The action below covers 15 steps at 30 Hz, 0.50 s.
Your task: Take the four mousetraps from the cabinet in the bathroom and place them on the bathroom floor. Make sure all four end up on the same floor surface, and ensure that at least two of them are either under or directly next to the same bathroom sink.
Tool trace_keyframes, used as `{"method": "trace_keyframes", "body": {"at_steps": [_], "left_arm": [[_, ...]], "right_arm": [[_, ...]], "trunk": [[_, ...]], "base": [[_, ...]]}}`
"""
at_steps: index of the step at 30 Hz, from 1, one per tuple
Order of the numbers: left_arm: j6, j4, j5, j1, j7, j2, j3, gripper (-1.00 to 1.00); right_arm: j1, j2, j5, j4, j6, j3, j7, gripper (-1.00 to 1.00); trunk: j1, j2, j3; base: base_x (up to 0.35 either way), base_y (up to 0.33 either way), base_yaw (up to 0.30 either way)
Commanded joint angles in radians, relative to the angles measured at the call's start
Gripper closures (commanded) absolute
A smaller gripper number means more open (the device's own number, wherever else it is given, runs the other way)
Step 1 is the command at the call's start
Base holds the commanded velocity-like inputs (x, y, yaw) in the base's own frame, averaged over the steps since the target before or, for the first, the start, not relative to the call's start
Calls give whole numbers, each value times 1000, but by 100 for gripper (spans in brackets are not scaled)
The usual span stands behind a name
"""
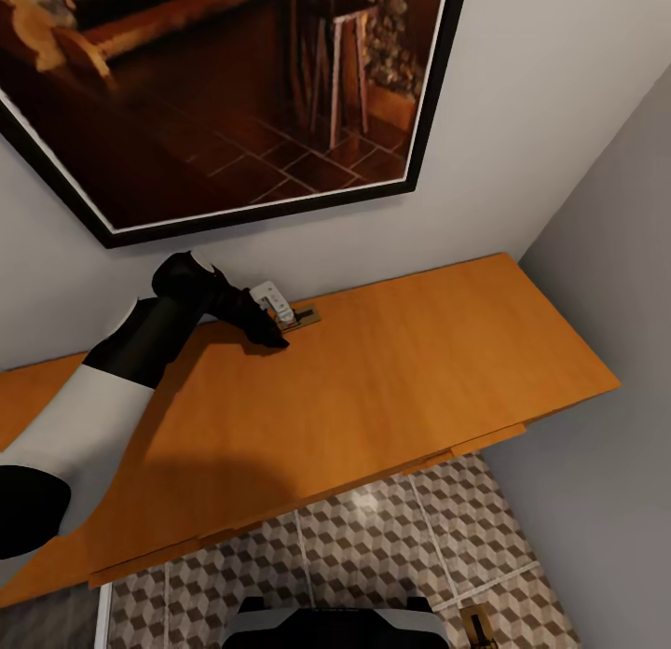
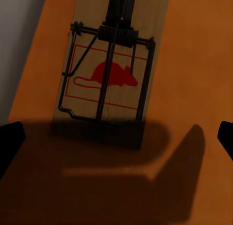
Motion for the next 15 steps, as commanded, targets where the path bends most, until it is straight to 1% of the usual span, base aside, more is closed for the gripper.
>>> {"method": "trace_keyframes", "body": {"at_steps": [1,15], "left_arm": [[8,-1,-8,-1,-8,1,-2,-100],[8,0,-8,-1,-8,1,-1,-100]], "right_arm": [[-1,0,-7,1,-3,9,-4,100],[-1,0,-7,1,-3,9,-4,100]], "trunk": [[1,-2,-1],[1,-2,-15]], "base": [[0,0,0],[0,0,0]]}}
